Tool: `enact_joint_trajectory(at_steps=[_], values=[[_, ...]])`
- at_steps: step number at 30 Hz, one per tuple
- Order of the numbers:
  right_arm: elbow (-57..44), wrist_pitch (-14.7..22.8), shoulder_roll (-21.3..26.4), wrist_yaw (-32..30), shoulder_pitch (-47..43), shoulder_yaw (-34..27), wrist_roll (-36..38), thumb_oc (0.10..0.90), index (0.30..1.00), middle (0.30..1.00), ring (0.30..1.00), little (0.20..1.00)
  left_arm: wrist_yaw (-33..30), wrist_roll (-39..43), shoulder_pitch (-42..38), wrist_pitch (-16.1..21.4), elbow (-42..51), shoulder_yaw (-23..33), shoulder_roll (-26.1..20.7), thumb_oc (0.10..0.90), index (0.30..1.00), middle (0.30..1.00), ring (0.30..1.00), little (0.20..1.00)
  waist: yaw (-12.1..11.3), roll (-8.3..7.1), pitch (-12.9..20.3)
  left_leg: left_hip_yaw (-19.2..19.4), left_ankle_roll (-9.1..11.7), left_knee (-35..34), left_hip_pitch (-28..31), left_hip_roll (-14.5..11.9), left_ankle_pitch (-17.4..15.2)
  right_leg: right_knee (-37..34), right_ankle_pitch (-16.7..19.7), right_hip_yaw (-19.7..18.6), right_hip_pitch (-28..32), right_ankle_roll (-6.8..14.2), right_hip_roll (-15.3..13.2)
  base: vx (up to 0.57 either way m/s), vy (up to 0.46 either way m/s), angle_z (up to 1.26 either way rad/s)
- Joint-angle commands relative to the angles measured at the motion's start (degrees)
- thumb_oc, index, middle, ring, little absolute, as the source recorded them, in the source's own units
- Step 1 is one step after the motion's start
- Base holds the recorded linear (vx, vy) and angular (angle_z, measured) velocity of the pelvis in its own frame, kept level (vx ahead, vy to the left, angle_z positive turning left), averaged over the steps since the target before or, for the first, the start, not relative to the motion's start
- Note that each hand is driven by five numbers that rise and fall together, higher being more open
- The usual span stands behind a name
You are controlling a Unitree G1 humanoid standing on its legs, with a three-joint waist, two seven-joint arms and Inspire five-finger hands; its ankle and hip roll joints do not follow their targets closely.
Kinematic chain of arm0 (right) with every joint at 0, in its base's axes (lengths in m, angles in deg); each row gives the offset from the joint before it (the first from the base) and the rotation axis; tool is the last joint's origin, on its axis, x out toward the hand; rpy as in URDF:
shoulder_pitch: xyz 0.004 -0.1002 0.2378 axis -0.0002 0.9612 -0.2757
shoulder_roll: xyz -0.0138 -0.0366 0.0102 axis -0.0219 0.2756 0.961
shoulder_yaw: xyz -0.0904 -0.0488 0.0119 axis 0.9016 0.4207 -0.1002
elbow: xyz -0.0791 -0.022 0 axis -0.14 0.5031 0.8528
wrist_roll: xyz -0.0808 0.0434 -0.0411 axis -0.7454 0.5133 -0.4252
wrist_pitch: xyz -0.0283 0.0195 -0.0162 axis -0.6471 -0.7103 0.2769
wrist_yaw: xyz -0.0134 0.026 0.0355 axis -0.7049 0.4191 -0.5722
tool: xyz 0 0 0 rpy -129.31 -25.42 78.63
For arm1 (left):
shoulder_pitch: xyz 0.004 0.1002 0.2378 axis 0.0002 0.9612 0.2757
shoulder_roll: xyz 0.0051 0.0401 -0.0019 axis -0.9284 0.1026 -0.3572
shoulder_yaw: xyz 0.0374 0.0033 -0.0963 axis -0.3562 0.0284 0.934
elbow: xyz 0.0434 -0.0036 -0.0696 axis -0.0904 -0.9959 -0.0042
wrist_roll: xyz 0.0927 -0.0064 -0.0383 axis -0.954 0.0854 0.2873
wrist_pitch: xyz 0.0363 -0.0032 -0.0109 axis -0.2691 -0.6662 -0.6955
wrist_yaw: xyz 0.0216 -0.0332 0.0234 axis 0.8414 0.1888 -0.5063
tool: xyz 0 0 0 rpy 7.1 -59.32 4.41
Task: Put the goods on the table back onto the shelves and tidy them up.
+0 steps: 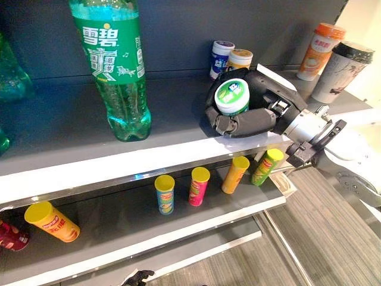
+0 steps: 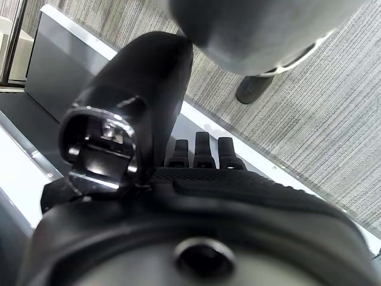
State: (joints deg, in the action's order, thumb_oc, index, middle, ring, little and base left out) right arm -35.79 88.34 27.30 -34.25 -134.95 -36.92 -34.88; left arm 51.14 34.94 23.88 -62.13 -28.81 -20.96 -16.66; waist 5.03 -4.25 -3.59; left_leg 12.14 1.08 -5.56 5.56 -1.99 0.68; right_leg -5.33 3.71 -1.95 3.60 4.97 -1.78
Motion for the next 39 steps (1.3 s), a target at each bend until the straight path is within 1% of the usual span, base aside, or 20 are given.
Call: enact_joint_trajectory(at_steps=[1,3,4,5,10,15,17,20,21,25,28,30,31,32,33,35,36,38,39], values=[[2.98,1.67,1.66,-3.39,-8.97,-1.57,3.61,0.400,0.300,0.300,0.300,0.300,1.17,-2.13,1.62,-1.01,-6.35,-8.04,2.83,0.800,0.900,0.900,0.900,0.900,-3.54,2.01,2.29,0.17,6.12,0.56,5.36,-3.10,-3.90,0.92,0.96,0.32,-3.91,3.10,0.04,0.00,0.000,0.00],[3.15,1.24,1.84,-3.80,-9.43,-1.19,3.44,0.406,0.309,0.309,0.309,0.309,1.20,-2.17,1.67,-1.26,-6.67,-7.89,2.81,0.800,0.900,0.900,0.900,0.900,-3.64,2.02,2.24,0.11,6.15,0.56,5.29,-3.13,-3.88,0.92,0.85,0.45,-3.81,3.10,0.00,0.00,0.000,0.00],[3.08,1.14,1.96,-4.10,-9.21,-1.48,2.91,0.629,0.644,0.644,0.644,0.644,1.19,-2.15,1.53,-1.32,-6.82,-7.88,2.87,0.800,0.900,0.900,0.900,0.900,-3.60,2.03,2.25,0.11,6.14,0.56,5.30,-3.14,-3.87,0.92,0.82,0.48,-3.76,3.11,-0.02,0.00,0.000,0.00],[3.27,1.01,1.98,-4.41,-8.99,-1.85,2.67,0.800,0.900,0.900,0.900,0.900,1.24,-2.12,1.35,-1.39,-6.86,-7.85,2.92,0.800,0.900,0.900,0.900,0.900,-3.58,2.07,2.25,0.08,6.12,0.56,5.28,-3.11,-3.85,0.93,0.81,0.49,-3.74,3.09,-0.01,0.00,0.000,0.00],[2.17,1.70,2.76,-5.48,-7.39,-5.11,0.27,0.800,0.900,0.900,0.900,0.900,0.89,-2.00,0.66,-1.71,-7.35,-7.42,2.86,0.800,0.900,0.900,0.900,0.900,-3.41,2.15,2.18,0.06,6.00,0.56,5.32,-3.01,-3.87,0.95,0.83,0.43,-3.69,3.11,-0.05,0.00,0.000,0.00],[0.17,2.98,4.16,-6.21,-1.73,-12.33,-2.88,0.800,0.900,0.900,0.900,0.900,0.13,-1.85,-0.33,-1.87,-7.72,-6.14,2.88,0.800,0.900,0.900,0.900,0.900,-2.73,2.35,2.18,0.26,5.91,0.56,5.53,-3.06,-4.05,1.04,0.83,0.21,-3.74,3.20,-0.12,0.00,0.000,0.00],[-0.84,3.59,4.22,-6.25,1.04,-15.52,-3.24,0.800,0.900,0.900,0.900,0.900,0.02,-1.88,-0.48,-1.88,-7.76,-5.91,2.94,0.800,0.900,0.900,0.900,0.900,-2.49,2.35,2.29,0.36,5.88,0.56,5.61,-3.07,-4.13,1.10,0.84,0.05,-3.75,3.23,-0.10,0.00,0.000,0.00],[-1.39,3.85,4.18,-6.45,3.50,-18.11,-3.66,0.800,0.900,0.900,0.900,0.900,-0.21,-1.87,-0.85,-1.87,-7.76,-5.73,2.90,0.800,0.900,0.900,0.900,0.900,-2.21,2.36,2.31,0.53,5.85,0.56,5.79,-3.11,-4.18,1.09,0.86,-0.18,-3.71,3.25,-0.11,0.00,0.000,0.00],[-1.94,4.37,4.18,-6.61,5.20,-19.85,-3.82,0.800,0.900,0.900,0.900,0.900,-0.51,-1.84,-1.18,-1.84,-7.67,-5.60,2.93,0.800,0.900,0.900,0.900,0.900,-1.93,2.44,2.39,0.74,5.87,0.56,5.85,-3.16,-4.27,1.07,0.89,-0.32,-3.83,3.29,-0.13,0.00,0.000,0.00],[-2.31,4.69,3.95,-7.00,7.18,-21.95,-4.15,0.800,0.900,0.900,0.900,0.900,-0.81,-2.01,-1.37,-1.74,-7.55,-5.63,2.91,0.800,0.900,0.900,0.900,0.900,-1.79,2.48,2.39,0.84,5.85,0.56,5.99,-3.17,-4.38,1.07,0.94,-0.38,-3.84,3.29,-0.18,0.01,-0.005,-0.02],[-3.06,5.09,3.30,-7.53,8.90,-24.08,-5.45,0.800,0.900,0.900,0.900,0.900,-1.26,-1.86,-2.02,-1.64,-7.18,-5.62,2.83,0.800,0.900,0.900,0.900,0.900,-1.59,2.56,2.36,0.87,5.81,0.56,6.16,-3.19,-4.51,1.07,0.99,-0.41,-3.71,3.30,-0.16,0.01,-0.009,-0.03],[-4.07,5.48,2.60,-8.34,10.37,-26.39,-7.68,0.800,0.900,0.900,0.900,0.900,-1.34,-1.83,-2.12,-1.64,-7.14,-5.48,2.94,0.800,0.900,0.900,0.900,0.900,-1.42,2.76,2.42,0.92,5.76,0.56,6.26,-3.26,-4.60,1.11,1.01,-0.34,-3.63,3.33,-0.19,0.01,-0.005,-0.02],[-4.07,5.48,2.60,-8.34,10.37,-26.39,-7.68,0.800,0.900,0.900,0.900,0.900,-1.34,-1.83,-2.12,-1.64,-7.14,-5.48,2.94,0.800,0.900,0.900,0.900,0.900,-1.42,2.76,2.42,0.92,5.76,0.56,6.26,-3.26,-4.60,1.11,1.01,-0.34,-3.63,3.33,-0.19,0.00,0.000,0.00],[-4.40,5.58,2.09,-8.90,10.97,-27.70,-8.95,0.800,0.900,0.900,0.900,0.900,-1.45,-1.83,-2.16,-1.66,-7.19,-5.36,2.98,0.800,0.900,0.900,0.900,0.900,-1.35,2.82,2.43,0.94,5.72,0.56,6.33,-3.26,-4.65,1.14,1.00,-0.35,-3.61,3.34,-0.16,0.00,0.000,0.00],[-5.34,5.99,0.79,-10.74,12.19,-31.11,-12.97,0.800,0.900,0.900,0.900,0.900,-1.65,-1.73,-2.26,-1.68,-7.31,-4.81,3.06,0.800,0.900,0.900,0.900,0.900,-1.14,3.02,2.45,0.89,5.58,0.56,6.43,-3.28,-4.83,1.15,1.07,-0.37,-3.56,3.37,-0.18,0.00,0.000,0.00],[-5.55,6.65,-1.89,-12.79,12.77,-34.77,-17.38,0.800,0.900,0.900,0.900,0.900,-1.96,-1.54,-2.48,-1.69,-7.31,-4.34,3.49,0.800,0.900,0.900,0.900,0.900,-0.83,3.51,2.56,0.91,5.39,0.56,6.52,-3.34,-5.07,1.10,1.24,-0.55,-3.62,3.39,-0.23,0.00,0.000,0.00],[-5.97,6.92,-3.49,-13.82,13.29,-36.00,-19.01,0.800,0.900,0.900,0.900,0.900,-2.13,-1.51,-2.75,-1.70,-7.32,-4.42,3.50,0.800,0.900,0.900,0.900,0.900,-0.86,3.47,2.52,0.92,5.30,0.56,6.61,-3.37,-5.12,1.15,1.31,-0.66,-3.66,3.36,-0.20,0.00,0.000,0.00],[-6.62,7.27,-6.65,-15.61,12.71,-36.48,-21.97,0.800,0.900,0.900,0.900,0.900,-2.67,-1.39,-3.38,-1.80,-7.39,-4.46,3.74,0.800,0.900,0.900,0.900,0.900,-0.75,3.60,2.50,0.94,5.15,0.56,6.68,-3.45,-5.23,1.17,1.39,-0.78,-3.72,3.35,-0.17,0.00,0.003,-0.02],[-7.45,7.20,-9.42,-16.83,13.02,-37.36,-24.53,0.800,0.900,0.900,0.900,0.900,-3.04,-1.30,-3.72,-1.91,-7.35,-4.33,3.94,0.800,0.900,0.900,0.900,0.900,-0.57,3.75,2.47,0.96,5.00,0.56,6.76,-3.51,-5.33,1.20,1.49,-0.87,-3.76,3.34,-0.15,0.00,0.004,-0.05]])
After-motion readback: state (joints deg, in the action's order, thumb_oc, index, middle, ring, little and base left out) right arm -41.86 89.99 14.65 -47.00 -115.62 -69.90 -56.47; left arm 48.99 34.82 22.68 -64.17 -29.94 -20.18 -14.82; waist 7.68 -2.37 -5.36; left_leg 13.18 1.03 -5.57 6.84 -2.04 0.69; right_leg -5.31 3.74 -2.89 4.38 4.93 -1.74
